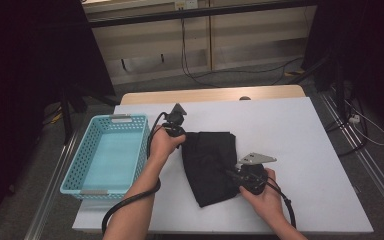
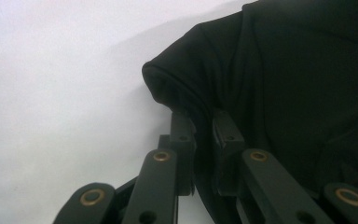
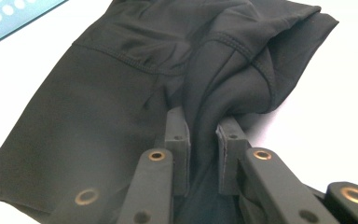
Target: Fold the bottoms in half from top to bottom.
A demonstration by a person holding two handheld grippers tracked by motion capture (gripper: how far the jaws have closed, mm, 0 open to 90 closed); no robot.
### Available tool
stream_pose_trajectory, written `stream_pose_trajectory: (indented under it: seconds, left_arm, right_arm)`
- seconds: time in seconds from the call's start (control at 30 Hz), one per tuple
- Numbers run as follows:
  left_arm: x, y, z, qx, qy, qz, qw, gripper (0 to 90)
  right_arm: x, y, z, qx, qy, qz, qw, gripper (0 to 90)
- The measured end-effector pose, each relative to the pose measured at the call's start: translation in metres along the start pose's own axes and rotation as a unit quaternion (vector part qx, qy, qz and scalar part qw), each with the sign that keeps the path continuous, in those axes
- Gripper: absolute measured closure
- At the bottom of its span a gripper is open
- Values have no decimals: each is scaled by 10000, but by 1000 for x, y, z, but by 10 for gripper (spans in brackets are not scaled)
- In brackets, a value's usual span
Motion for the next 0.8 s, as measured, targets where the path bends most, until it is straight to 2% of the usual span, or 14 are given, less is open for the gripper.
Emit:
stream_pose_trajectory:
  seconds: [0.1,0.33,0.37,0.53,0.8]
  left_arm:
    - [-8,2,-4,65,-14,-11,10000,818]
    - [-24,5,-12,153,-57,-38,9999,821]
    - [-32,7,-16,175,-77,-64,9998,821]
    - [-47,11,-22,309,-121,-137,9994,821]
    - [-59,7,-29,340,-246,-265,9988,822]
  right_arm:
    - [-2,0,-1,-55,32,24,10000,784]
    - [-9,0,-8,17,175,-4,9998,784]
    - [-10,-1,-9,12,197,-15,9998,784]
    - [-12,-7,-14,-28,280,-51,9996,784]
    - [-12,-16,-21,-128,417,-43,9990,785]
Point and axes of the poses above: each handheld gripper's, and its own axes: x roughly forward along the jaws, z roughly out of its underside, y roughly to its right, the point moved 3 cm from there along x, roughly forward along the jaws, and after that the axes turned 1 degree about -z, right-handed, at the moved point
